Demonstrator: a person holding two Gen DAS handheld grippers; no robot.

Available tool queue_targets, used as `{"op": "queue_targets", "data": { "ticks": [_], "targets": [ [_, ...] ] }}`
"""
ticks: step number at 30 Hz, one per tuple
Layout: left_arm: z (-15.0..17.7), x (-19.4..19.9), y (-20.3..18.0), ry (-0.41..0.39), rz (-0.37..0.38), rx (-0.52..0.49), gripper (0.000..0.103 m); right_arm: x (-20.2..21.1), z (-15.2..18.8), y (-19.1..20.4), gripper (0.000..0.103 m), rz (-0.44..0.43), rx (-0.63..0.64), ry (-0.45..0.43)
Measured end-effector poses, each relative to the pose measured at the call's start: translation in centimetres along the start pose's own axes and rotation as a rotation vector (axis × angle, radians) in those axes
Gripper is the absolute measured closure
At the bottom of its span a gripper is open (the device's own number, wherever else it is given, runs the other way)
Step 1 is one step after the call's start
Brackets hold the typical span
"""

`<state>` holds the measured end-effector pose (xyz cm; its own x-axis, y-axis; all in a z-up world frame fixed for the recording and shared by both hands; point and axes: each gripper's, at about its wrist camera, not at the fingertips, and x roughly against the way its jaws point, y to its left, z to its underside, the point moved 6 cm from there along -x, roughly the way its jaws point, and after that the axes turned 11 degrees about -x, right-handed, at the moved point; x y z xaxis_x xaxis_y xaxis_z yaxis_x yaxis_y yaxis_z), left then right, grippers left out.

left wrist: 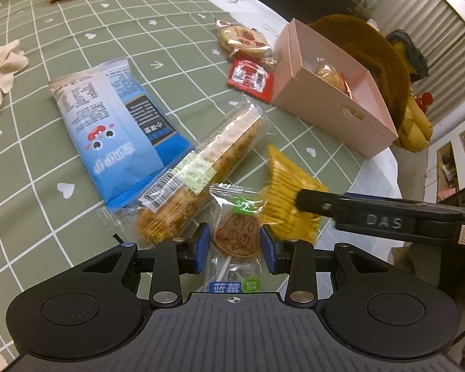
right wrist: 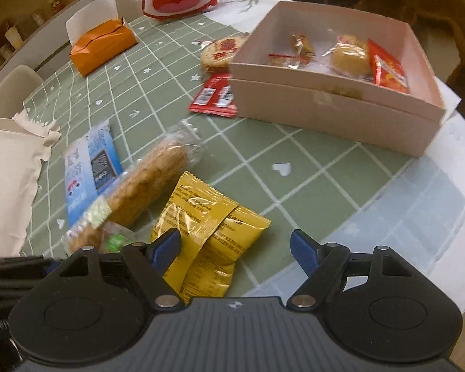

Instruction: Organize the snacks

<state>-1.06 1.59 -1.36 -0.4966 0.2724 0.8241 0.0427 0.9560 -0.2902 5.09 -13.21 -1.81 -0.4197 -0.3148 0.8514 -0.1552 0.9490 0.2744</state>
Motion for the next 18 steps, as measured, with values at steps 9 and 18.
{"op": "queue_targets", "data": {
  "ticks": [9,18],
  "targets": [
    [0.2,-0.2,-0.6,0.009,0.011,-0.014,0.062,2.5,-0.5,-3.0,0.026,0.087,0.003,-0.102],
    [0.3,-0.2,-0.8,0.021,-0.01,-0.022,0.062,0.4,2.5,-1.9,0.025,0.06,-0.008,-0.006]
  ]
}}
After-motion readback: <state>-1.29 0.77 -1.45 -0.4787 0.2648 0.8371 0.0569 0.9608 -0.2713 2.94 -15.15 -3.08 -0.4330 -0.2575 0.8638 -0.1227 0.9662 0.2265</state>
